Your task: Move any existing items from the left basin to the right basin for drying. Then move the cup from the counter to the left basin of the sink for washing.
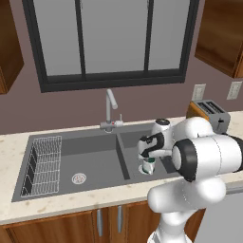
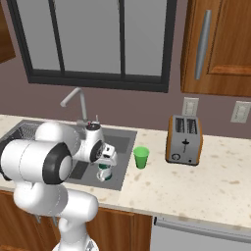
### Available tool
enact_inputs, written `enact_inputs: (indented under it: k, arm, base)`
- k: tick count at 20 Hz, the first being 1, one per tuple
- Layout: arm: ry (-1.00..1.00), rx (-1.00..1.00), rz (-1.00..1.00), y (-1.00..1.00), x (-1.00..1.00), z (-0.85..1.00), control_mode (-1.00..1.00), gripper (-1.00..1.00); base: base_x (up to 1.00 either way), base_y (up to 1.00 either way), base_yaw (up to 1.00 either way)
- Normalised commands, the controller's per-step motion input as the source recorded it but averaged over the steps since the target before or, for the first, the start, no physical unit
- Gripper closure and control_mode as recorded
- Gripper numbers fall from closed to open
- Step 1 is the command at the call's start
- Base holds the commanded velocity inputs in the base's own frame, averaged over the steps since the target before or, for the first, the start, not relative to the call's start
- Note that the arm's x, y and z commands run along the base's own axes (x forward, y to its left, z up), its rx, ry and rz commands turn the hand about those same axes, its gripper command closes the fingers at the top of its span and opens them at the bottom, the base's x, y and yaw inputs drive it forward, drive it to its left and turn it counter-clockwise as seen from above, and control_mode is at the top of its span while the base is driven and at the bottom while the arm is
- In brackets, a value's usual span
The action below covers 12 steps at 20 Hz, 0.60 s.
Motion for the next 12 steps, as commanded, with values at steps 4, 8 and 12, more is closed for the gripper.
enact_inputs:
  k: [4, 8, 12]
  arm:
    - [0.09, -0.01, 0.0, -0.13, 0.0, 0.5, -1.0, -1.0]
    - [0.09, -0.05, 0.0, -0.14, 0.0, 0.46, -1.0, -1.0]
    - [0.07, -0.05, 0.0, -0.15, 0.0, 0.41, -1.0, -1.0]
  base:
    - [0.0, 0.0, 0.0]
    - [0.0, 0.0, 0.0]
    - [0.0, 0.0, 0.0]
